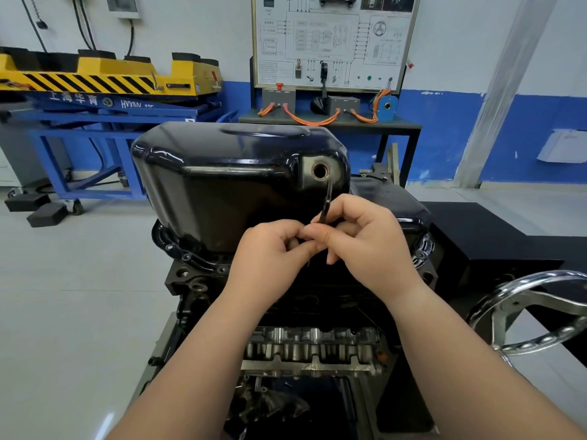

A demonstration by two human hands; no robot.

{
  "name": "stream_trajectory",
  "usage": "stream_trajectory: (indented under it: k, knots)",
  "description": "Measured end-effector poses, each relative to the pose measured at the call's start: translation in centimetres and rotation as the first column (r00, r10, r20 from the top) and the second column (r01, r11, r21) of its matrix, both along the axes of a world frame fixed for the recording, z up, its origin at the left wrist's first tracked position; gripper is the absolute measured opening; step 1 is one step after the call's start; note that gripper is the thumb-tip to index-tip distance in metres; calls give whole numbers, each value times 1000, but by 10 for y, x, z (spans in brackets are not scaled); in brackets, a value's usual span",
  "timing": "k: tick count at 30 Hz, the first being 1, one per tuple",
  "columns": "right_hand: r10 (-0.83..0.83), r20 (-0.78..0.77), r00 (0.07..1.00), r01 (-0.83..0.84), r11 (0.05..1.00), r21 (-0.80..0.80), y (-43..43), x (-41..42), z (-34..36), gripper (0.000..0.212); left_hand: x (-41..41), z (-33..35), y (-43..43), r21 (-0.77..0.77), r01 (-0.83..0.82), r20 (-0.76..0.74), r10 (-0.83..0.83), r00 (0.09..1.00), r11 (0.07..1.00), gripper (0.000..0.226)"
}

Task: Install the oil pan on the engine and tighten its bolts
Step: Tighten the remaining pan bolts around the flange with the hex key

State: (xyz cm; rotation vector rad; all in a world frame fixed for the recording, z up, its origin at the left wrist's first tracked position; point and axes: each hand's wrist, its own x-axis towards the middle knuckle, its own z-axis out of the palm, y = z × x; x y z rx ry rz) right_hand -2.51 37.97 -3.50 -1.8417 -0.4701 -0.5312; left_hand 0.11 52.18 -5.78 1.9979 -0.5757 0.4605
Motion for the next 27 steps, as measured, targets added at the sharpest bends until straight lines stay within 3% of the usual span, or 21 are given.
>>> stream_trajectory:
  k: [5,15,19,24,27]
  knots:
    - [100,-40,994,-102,994,-49,-7,-3,5,28,4,6,4,37,70,-54,-68,996,997,12]
    - [-66,24,998,66,997,-30,0,-2,-1,12,-1,2,1,-59,3,-58,-7,998,998,20]
    - [50,8,999,-49,995,-85,-1,-6,5,32,0,6,2,-15,42,-97,-43,994,999,13]
    - [-33,15,999,33,999,4,-1,-3,5,16,-2,5,0,0,39,-89,-39,995,999,6]
    - [-77,32,997,75,996,48,2,-3,-1,13,-4,3,-4,-80,7,-57,-12,998,997,25]
